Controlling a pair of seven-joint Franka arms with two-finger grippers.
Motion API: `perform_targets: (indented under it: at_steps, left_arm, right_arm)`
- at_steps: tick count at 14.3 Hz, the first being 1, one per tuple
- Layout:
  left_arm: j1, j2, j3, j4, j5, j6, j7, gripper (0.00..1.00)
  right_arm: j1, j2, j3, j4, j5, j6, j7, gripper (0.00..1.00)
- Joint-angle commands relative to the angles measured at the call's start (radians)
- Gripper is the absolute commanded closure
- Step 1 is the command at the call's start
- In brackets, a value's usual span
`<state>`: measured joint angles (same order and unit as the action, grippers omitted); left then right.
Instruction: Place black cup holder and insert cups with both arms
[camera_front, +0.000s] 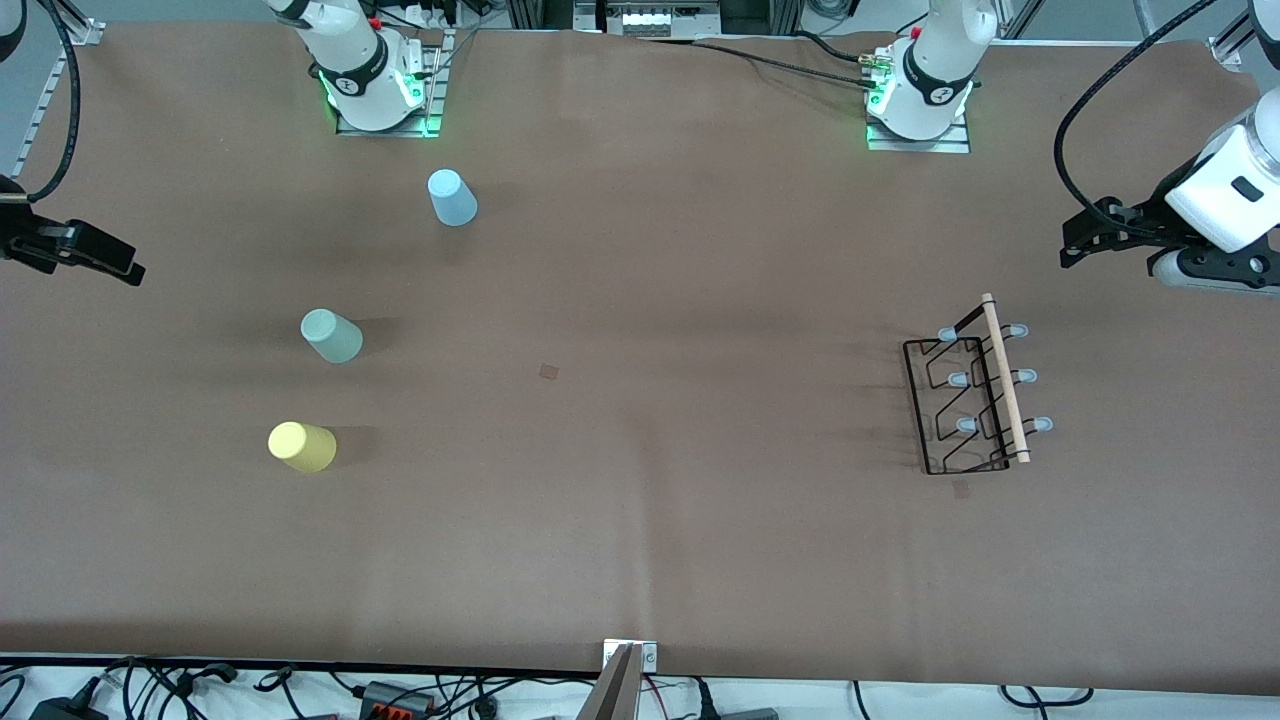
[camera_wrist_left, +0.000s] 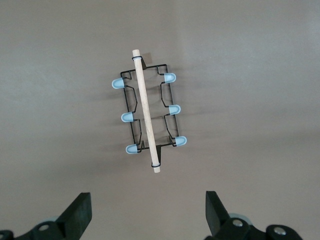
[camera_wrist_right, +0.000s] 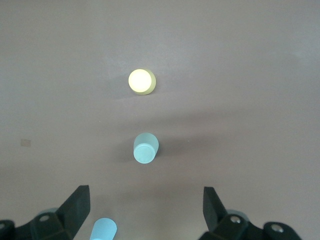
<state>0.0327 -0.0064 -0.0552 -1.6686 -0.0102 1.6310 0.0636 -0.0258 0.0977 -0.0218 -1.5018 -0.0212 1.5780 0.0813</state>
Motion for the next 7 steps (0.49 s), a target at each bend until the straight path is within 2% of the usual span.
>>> perform_targets:
  at_steps: [1, 7]
  left_arm:
    - [-0.002, 0.013, -0.002, 0.03, 0.016, -0.023, 0.004, 0.0]
    - [-0.004, 0.02, -0.002, 0.032, 0.016, -0.023, -0.001, 0.0]
  right_arm:
    - [0.006, -0.003, 0.003, 0.011, -0.002, -0.012, 0.009, 0.0]
    - [0.003, -0.003, 0.002, 0.011, -0.003, -0.009, 0.012, 0.0]
